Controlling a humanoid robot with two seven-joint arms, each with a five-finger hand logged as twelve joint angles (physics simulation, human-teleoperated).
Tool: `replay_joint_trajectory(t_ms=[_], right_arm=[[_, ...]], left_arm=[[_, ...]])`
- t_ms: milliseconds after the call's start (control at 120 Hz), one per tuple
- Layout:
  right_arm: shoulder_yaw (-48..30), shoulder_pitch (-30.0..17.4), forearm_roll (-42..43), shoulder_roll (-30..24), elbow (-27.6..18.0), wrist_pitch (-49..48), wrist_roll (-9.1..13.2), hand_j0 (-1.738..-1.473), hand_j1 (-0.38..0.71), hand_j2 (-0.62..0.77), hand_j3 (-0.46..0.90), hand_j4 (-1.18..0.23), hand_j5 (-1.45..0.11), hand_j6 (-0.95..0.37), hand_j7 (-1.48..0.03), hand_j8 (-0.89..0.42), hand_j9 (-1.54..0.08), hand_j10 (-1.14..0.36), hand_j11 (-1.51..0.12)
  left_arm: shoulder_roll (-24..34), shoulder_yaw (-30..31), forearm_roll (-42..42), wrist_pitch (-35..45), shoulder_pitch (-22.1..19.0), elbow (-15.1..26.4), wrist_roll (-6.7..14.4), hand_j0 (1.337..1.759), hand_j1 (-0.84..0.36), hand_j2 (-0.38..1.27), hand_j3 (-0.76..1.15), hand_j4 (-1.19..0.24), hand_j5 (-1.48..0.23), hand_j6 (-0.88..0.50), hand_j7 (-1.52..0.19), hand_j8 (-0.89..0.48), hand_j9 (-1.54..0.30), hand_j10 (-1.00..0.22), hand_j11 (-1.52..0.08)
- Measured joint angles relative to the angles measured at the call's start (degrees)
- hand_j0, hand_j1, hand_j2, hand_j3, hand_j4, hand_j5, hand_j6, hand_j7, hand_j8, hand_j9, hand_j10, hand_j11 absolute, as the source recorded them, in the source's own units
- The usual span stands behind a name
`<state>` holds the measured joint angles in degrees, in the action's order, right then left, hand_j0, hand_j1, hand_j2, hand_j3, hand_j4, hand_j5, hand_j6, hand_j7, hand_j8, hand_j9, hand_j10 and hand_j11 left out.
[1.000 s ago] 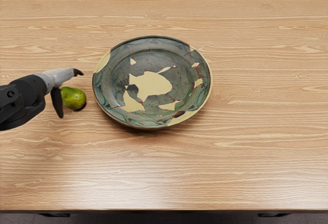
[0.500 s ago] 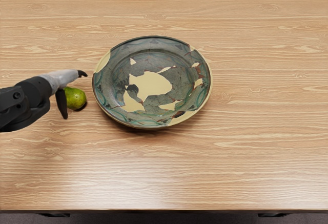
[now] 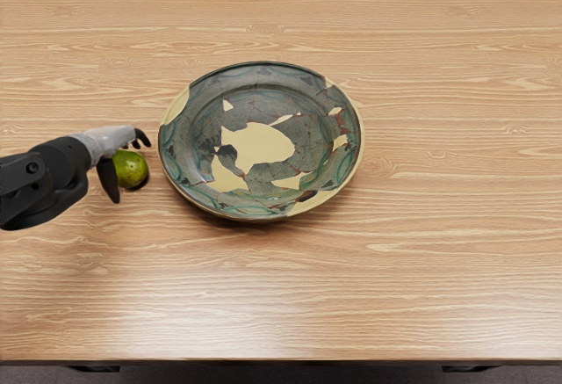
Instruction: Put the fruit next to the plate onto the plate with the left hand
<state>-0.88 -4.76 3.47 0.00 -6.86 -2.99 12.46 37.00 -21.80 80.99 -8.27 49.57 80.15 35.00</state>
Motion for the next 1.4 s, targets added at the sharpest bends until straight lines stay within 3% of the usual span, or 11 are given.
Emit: replay_joint_trajectory(t_ms=[475, 1075, 1400], right_arm=[[0.0, 0.0, 0.0, 0.0, 0.0, 0.0, 0.0, -1.658, -0.35, 0.00, 0.00, 0.00, 0.00, 0.00, 0.00, 0.00, 0.00, 0.00, 0.00], [0.0, 0.0, 0.0, 0.0, 0.0, 0.0, 0.0, -1.658, -0.35, 0.00, 0.00, 0.00, 0.00, 0.00, 0.00, 0.00, 0.00, 0.00, 0.00], [-0.1, 0.0, 0.0, 0.0, 0.0, 0.0, 0.0, -1.658, -0.35, 0.00, 0.00, 0.00, 0.00, 0.00, 0.00, 0.00, 0.00, 0.00, 0.00]], left_arm=[[0.0, 0.1, 0.0, 0.1, 0.0, -0.4, 0.0, 1.658, -0.23, 0.14, 0.00, -0.50, -0.65, -0.45, -0.65, -0.49, -0.65, -0.50, -0.65], [0.8, -0.7, -0.6, -0.1, 0.9, -0.4, 0.0, 1.654, -0.20, 0.22, 0.00, -0.49, -0.80, -0.44, -0.79, -0.48, -0.79, -0.59, -0.79], [1.8, -2.0, -1.7, -0.8, 4.3, -0.2, 0.0, 1.656, -0.21, 0.29, 0.00, -0.50, -0.80, -0.45, -0.79, -0.50, -0.78, -0.59, -0.78]])
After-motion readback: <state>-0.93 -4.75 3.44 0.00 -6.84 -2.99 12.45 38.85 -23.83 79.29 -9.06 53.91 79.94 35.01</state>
